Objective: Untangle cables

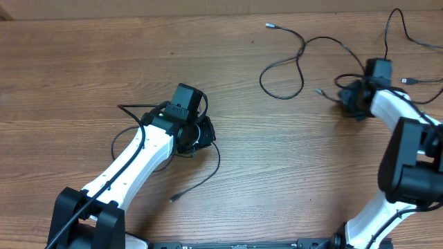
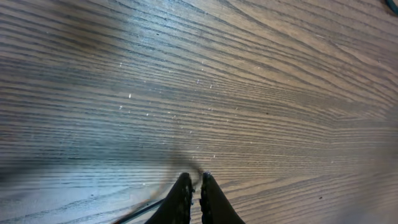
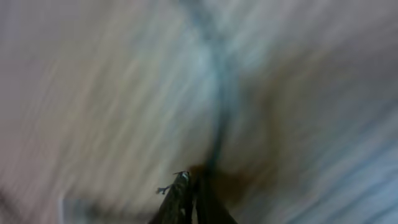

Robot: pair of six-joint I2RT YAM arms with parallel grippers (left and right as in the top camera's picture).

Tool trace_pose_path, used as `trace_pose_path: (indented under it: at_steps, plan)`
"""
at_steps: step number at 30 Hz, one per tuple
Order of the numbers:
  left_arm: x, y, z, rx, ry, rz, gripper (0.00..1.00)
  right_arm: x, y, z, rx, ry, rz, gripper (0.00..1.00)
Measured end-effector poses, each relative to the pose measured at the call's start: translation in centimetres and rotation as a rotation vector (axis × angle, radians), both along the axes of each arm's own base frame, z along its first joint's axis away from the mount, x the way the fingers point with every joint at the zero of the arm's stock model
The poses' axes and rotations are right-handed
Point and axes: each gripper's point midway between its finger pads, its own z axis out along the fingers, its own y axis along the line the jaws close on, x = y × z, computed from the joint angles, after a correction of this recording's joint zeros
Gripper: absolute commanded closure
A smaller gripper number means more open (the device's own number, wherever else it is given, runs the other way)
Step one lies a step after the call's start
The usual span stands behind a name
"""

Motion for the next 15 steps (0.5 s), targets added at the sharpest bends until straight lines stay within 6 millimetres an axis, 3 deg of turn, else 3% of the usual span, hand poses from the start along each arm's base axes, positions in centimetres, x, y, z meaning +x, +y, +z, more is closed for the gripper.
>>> trace_pose_path:
  at_steps: [5, 7, 11, 13, 15]
  plan:
    - [0.0, 0.0, 0.0, 0.000, 0.000, 0.000, 0.95, 1.4, 5.3, 3.3, 0.006, -0.081, 0.128, 0.96]
    - [0.0, 0.0, 0.0, 0.000, 0.001, 0.002, 0.96, 1.6, 7.3, 4.1, 0.005, -0.101, 0.173, 0.85]
    - [0.0, 0.0, 0.0, 0.000, 0.001, 0.002, 0.96, 1.5, 9.2, 4.1, 0.003, -0.096, 0.220, 0.49]
    - [-0.1, 0.0, 0.0, 0.001, 0.005, 0.002, 0.96, 1.1, 9.3, 4.0, 0.006, -0.079, 0.218, 0.39]
    - [-0.2, 0.1, -0.1, 0.003, 0.008, 0.002, 0.95, 0.4, 9.2, 3.7, 0.003, -0.044, 0.222, 0.35]
